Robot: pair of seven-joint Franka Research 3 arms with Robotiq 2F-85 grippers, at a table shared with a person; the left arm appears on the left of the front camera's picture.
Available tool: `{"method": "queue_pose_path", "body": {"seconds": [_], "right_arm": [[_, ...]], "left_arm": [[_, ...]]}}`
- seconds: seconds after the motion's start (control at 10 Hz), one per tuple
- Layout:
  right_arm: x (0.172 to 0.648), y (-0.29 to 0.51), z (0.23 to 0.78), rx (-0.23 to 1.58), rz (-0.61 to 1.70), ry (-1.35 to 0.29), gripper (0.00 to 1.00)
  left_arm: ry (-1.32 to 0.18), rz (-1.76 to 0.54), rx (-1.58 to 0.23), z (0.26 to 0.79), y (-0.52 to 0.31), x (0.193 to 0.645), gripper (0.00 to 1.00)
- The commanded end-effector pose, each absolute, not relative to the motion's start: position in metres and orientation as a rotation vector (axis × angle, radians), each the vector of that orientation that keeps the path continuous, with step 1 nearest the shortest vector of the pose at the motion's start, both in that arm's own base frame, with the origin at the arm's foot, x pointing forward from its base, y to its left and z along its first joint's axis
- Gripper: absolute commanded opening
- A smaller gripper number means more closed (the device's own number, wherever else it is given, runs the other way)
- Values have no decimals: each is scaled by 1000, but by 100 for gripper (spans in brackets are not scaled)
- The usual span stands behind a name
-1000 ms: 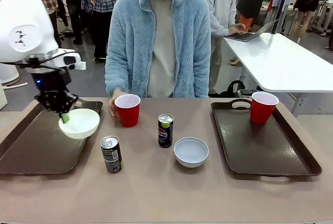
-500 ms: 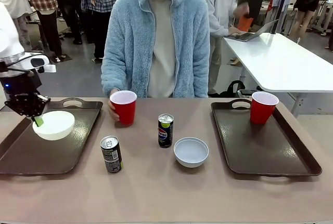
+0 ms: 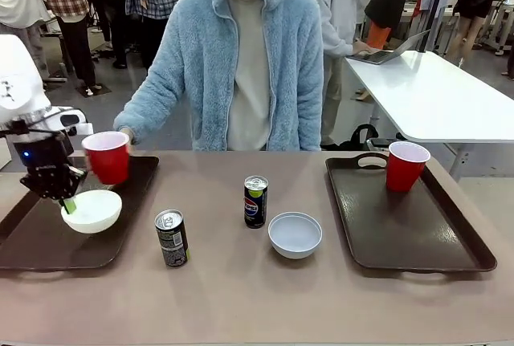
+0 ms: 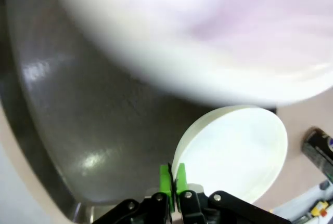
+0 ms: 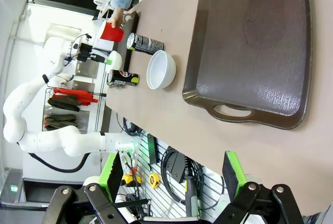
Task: Prepare tableware on both trays.
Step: Pick up a Picnic Bowl from the table and place it on a Handle tray.
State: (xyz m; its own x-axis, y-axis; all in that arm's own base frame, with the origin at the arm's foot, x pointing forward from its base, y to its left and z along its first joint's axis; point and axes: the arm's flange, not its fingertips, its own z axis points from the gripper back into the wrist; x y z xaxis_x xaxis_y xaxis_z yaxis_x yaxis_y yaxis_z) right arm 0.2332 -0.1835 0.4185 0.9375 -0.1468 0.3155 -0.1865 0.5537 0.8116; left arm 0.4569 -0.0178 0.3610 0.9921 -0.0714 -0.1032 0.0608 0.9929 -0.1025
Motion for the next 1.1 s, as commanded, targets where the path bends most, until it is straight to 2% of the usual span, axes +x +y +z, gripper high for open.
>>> {"method": "queue_pose_path", "body": {"seconds": [0.0, 0.1, 0.2, 0.3, 0.5, 0.6, 0.7, 0.8, 0.9, 1.0], "right_arm": [[233, -184, 418, 1000, 26, -375, 100], [233, -184, 418, 1000, 26, -375, 100], [233, -184, 418, 1000, 26, -375, 100], [233, -184, 418, 1000, 26, -375, 100], [233, -184, 418, 1000, 26, -375, 100], [233, -184, 418, 1000, 26, -375, 100], [233, -184, 418, 1000, 26, -375, 100], [233, -184, 418, 1000, 26, -375, 100], [233, -184, 418, 1000, 26, -375, 100], [233, -184, 418, 1000, 26, -375, 100]], "left_arm": [[116, -87, -114, 355, -21, 460, 1], [118, -134, -117, 362, -27, 445, 60], [83, -195, -122, 382, -36, 414, 62], [41, -204, -90, 400, -38, 385, 100], [58, -192, -66, 409, -35, 370, 100], [67, -179, -77, 408, -35, 376, 83], [77, -190, -75, 409, -37, 375, 54], [68, -197, -78, 414, -39, 370, 100], [50, -203, -75, 420, -41, 363, 73], [40, -198, -77, 424, -41, 362, 100]]}}
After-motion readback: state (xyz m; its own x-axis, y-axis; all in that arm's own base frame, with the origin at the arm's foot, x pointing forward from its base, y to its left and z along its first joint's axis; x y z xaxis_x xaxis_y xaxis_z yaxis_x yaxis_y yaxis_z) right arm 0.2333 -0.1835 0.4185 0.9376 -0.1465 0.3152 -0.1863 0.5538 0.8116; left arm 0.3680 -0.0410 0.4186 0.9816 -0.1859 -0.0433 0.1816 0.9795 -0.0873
